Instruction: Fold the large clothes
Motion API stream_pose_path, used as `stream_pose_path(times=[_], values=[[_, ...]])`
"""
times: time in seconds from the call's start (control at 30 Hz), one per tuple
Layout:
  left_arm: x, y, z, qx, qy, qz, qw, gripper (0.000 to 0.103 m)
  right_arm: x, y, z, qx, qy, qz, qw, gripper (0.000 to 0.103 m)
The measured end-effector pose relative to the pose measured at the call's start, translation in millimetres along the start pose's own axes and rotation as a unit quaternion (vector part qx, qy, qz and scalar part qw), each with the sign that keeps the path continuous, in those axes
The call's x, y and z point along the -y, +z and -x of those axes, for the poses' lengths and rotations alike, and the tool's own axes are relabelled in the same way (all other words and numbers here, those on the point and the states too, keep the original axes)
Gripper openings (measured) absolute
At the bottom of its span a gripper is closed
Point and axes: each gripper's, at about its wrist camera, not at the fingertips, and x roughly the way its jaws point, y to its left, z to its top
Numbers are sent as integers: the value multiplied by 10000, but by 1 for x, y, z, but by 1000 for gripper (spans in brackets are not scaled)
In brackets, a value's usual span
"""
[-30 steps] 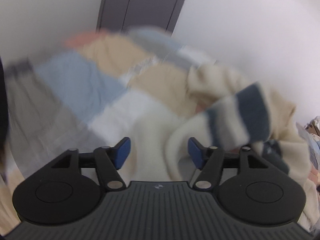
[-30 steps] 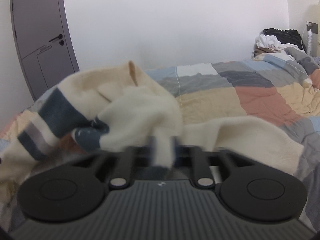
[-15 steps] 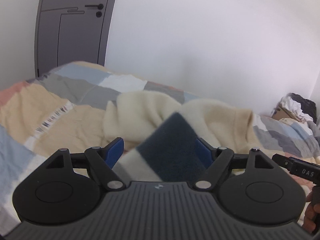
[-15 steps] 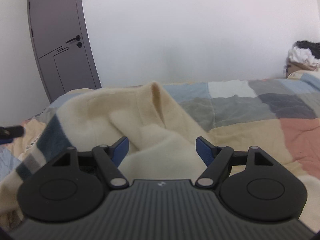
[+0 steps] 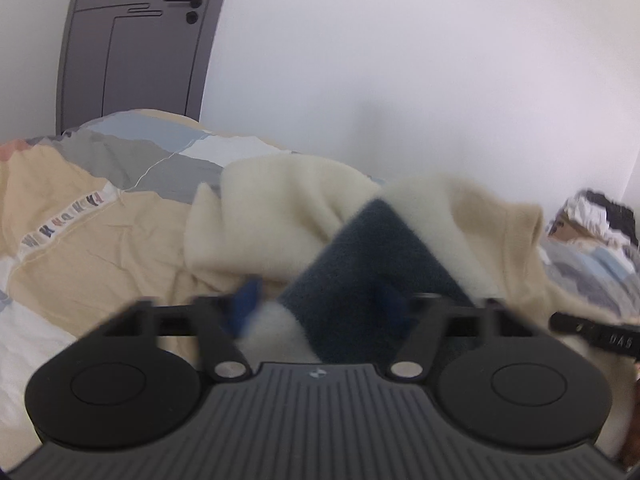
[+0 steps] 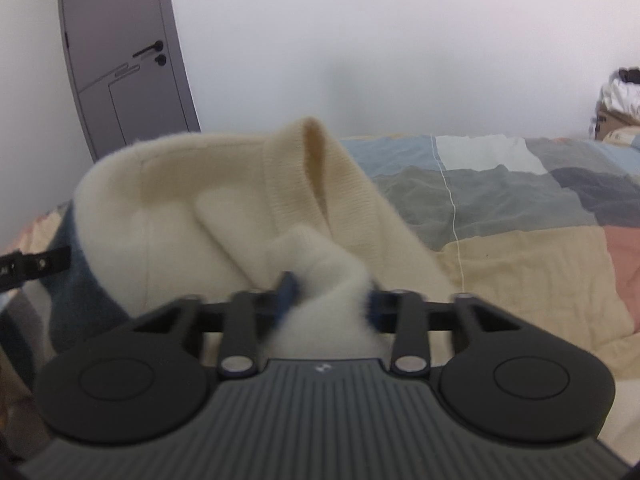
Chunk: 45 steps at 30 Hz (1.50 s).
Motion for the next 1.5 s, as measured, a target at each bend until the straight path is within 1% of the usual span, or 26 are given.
stream_pose_path(times=[0.03, 0.07, 0.1, 0.17, 0.27, 0.37, 0.47, 0.53, 0.63, 0.7, 0.77, 0.83, 0.93, 1.03, 1.13, 1.2, 1.27, 1.3, 1.37, 1.4, 1.43, 1.47, 1.5], values=[[2, 0, 1, 1, 27, -69, 10000, 26, -2, 0, 4, 31, -29, 62, 10000, 21], [3, 1, 4, 22, -2, -101, 9999, 11, -4, 0, 9, 78, -52, 135, 9999, 18], [4, 1, 8, 64, -23, -101, 9999, 9, -5, 0, 15, 146, -72, 208, 9997, 17], [3, 2, 24, 204, -33, -17, 9998, 8, -9, 1, 33, 299, -142, 368, 9988, 13], [-1, 4, 53, 377, -158, 70, 9991, 7, -13, -2, 60, 424, -174, 471, 9978, 12], [-6, 2, 85, 410, -218, 301, 9985, 7, -22, -9, 86, 518, -364, 629, 9960, 10], [-10, -3, 119, 431, -147, 483, 9978, 6, -30, -14, 112, 612, -414, 707, 9948, 9], [-9, -6, 141, 410, -109, 517, 9978, 6, -39, -18, 130, 736, -501, 956, 9914, 9], [-6, -10, 178, 564, -25, 497, 9972, 6, -57, -29, 160, 980, -632, 1422, 9829, 9], [-10, -15, 202, 595, -21, 684, 9959, 6, -64, -37, 181, 1078, -603, 1542, 9803, 9], [-15, -22, 223, 567, 48, 845, 9948, 6, -67, -47, 200, 1089, -587, 1545, 9802, 8], [-19, -30, 240, 449, 168, 1032, 9935, 6, -66, -56, 215, 1017, -536, 1369, 9839, 8], [-26, -48, 254, 6, 347, 1200, 9922, 6, -60, -68, 225, 681, -441, 957, 9921, 9], [-30, -68, 244, -510, 654, 1241, 9888, 6, -56, -82, 221, 100, -284, 485, 9984, 9], [-41, -82, 221, -1058, 886, 1408, 9804, 6, -56, -97, 206, -470, -230, 193, 9984, 9], [-50, -91, 205, -1423, 926, 1625, 9720, 6, -57, -107, 195, -813, -234, 105, 9964, 9], [-57, -98, 197, -1655, 892, 1805, 9654, 6, -56, -117, 187, -1064, -195, 0, 9941, 9], [-57, -100, 199, -1696, 864, 1833, 9644, 7, -57, -119, 186, -1108, -167, -79, 9937, 10], [-57, -98, 203, -1673, 807, 1834, 9653, 7, -53, -119, 186, -1113, -114, -237, 9934, 10], [-55, -97, 207, -1630, 776, 1817, 9666, 8, -52, -125, 191, -1080, -76, -283, 9937, 11], [-53, -95, 211, -1605, 766, 1785, 9677, 11, -53, -125, 193, -1068, -56, -304, 9938, 11], [-51, -93, 215, -1578, 782, 1727, 9691, 26, -52, -127, 196, -1063, -45, -320, 9938, 14], [-47, -91, 220, -1528, 782, 1654, 9712, 53, -51, -127, 196, -1089, -59, -299, 9936, 14]])
